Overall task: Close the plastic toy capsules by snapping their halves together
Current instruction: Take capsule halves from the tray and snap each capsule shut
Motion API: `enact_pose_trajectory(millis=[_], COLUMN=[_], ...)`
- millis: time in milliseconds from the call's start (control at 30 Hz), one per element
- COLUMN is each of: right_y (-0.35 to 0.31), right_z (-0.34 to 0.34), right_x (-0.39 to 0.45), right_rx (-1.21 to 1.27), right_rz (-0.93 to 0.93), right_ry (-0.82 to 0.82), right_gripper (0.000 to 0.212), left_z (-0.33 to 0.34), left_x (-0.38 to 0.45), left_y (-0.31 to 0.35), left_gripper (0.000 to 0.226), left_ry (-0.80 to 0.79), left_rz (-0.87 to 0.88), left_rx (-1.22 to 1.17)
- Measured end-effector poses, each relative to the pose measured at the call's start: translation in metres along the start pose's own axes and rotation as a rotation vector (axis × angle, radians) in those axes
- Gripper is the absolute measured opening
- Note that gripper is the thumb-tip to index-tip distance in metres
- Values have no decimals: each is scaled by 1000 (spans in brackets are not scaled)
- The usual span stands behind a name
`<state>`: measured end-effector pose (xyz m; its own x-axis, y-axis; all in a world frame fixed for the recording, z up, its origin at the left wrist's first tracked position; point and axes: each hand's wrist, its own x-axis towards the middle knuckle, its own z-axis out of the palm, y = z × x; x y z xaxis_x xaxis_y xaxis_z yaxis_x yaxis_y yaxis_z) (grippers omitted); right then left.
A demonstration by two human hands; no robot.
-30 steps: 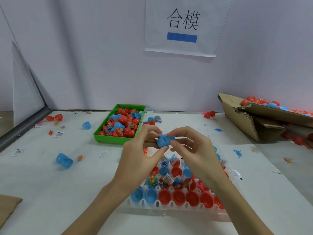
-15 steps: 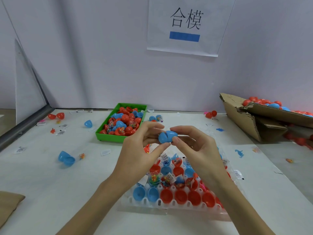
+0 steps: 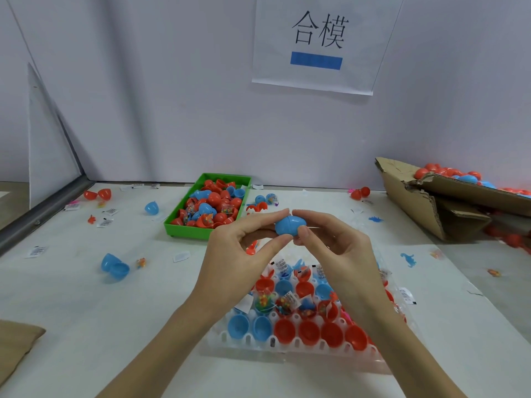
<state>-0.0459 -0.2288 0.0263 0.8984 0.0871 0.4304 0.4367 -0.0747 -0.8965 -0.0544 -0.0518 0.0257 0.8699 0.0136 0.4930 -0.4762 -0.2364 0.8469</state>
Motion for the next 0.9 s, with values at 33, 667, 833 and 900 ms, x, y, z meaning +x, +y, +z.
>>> enact_pose_trajectory(millis=[33,667,833,900], right_y=[0,5,5,7], right_z=[0,15,16,16], right_x=[-1,-10,-10,-11], right_rx=[8,-83,-218,-264], right_rz=[0,-101,-119,-147], right_ry=[2,9,-20,-15], right_gripper=[36,30,42,34], left_z=[0,8,9,10], left_x=[0,-12,-14,-15], left_y=[1,-2,-5,-7], left_gripper=[43,50,51,49], left_ry=[2,9,-21,-12], left_rz=[2,354,423,455], left_rx=[3,471,590,624])
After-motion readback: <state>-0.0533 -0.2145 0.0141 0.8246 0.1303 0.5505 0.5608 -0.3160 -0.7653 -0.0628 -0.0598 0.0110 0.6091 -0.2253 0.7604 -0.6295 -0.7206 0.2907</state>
